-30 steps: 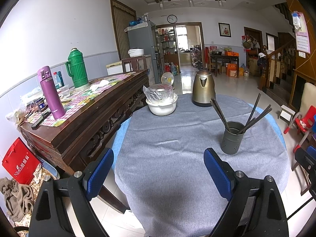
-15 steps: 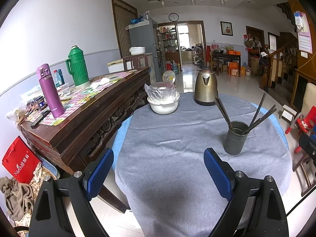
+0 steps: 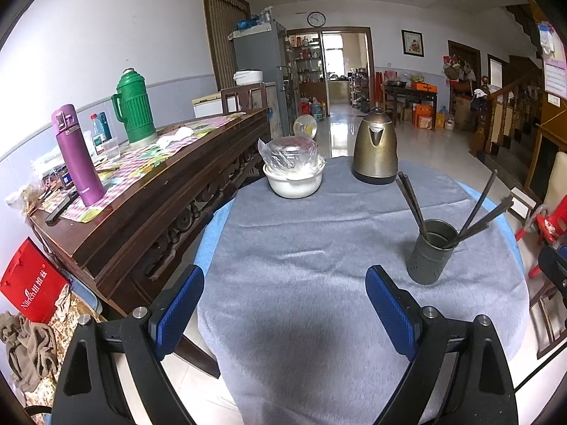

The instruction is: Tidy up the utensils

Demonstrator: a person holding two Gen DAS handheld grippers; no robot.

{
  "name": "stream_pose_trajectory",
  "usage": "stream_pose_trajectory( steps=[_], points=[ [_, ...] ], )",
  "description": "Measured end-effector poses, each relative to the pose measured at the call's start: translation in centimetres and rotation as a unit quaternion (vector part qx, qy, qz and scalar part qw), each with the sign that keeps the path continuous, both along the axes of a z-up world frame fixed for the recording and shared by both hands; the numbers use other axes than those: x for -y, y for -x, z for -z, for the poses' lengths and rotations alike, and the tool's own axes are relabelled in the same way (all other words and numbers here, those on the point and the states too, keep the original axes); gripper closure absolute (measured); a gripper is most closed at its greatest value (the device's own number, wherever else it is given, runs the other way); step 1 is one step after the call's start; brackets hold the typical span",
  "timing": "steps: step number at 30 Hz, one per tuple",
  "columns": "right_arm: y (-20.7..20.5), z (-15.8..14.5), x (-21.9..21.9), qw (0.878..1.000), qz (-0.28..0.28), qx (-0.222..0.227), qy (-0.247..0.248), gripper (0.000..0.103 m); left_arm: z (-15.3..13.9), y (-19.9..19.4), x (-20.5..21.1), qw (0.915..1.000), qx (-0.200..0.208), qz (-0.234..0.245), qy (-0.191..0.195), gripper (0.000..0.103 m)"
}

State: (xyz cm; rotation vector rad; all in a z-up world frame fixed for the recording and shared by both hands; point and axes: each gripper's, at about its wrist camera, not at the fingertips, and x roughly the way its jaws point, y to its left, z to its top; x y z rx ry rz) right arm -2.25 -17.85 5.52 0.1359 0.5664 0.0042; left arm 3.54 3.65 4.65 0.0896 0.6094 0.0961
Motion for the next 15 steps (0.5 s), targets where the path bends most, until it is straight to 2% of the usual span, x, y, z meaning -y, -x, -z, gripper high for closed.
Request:
stream_pose_trajectory(
  steps=[15],
  points=[
    [-2.8,-0.2,1.6,1.0,-0.013,-0.011,-0.014,0.043,-1.4,-1.9,0.4,0.9998,-0.004,-0.019,0.0,0.01]
  ],
)
